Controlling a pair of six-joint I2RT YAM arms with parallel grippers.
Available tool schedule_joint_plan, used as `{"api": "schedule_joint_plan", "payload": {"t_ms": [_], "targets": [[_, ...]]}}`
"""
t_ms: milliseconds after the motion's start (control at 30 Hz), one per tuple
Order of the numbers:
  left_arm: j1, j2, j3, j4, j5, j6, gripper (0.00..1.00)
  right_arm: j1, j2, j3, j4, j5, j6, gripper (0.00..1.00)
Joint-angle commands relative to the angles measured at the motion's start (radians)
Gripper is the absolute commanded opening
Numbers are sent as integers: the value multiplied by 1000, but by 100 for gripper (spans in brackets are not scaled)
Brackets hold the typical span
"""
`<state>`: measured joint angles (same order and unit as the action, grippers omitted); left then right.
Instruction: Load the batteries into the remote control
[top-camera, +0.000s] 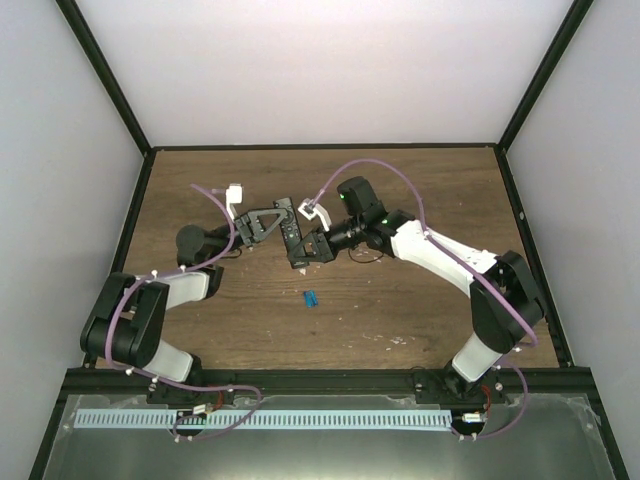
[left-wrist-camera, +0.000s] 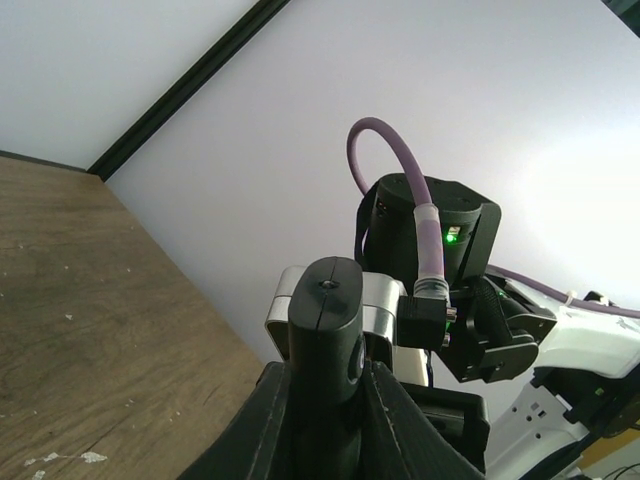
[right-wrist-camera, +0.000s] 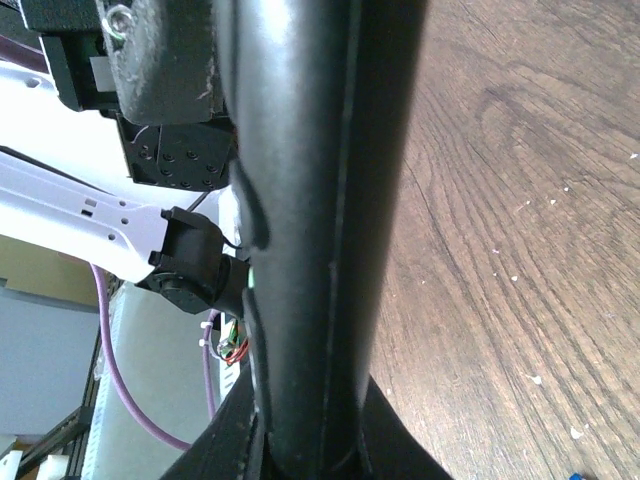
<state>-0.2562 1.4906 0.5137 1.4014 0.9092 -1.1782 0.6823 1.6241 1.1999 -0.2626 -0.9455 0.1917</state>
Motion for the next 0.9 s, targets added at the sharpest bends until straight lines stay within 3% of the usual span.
{"api": "schedule_joint_plan", "payload": {"t_ms": [0,100,167,267,400,500,633,767,867], "targets": [[-5,21,2,36,-5,-10,24,5,-4,54,1,8,-34,7],[-6,23,2,36,-9,-1,41,5,-7,51,-3,24,-39,5],[-4,20,0,29,-12,7,57,5,-9,48,-9,36,-43,5],[1,10,-7,9,-28,25,72,5,-10,45,-23,66,-50,4],[16,-26,-26,-42,-83,58,87,5,-8,40,-64,156,-58,2],[27,-88,-41,-148,-146,104,92,5,-6,33,-103,253,-66,1],[29,-223,-14,-457,-279,198,93,6,-8,19,-147,404,-72,1],[29,-367,98,-961,-449,334,94,25,-18,9,-178,635,-95,1],[31,-425,166,-1178,-569,319,94,63,-14,17,-192,809,-133,1]]}}
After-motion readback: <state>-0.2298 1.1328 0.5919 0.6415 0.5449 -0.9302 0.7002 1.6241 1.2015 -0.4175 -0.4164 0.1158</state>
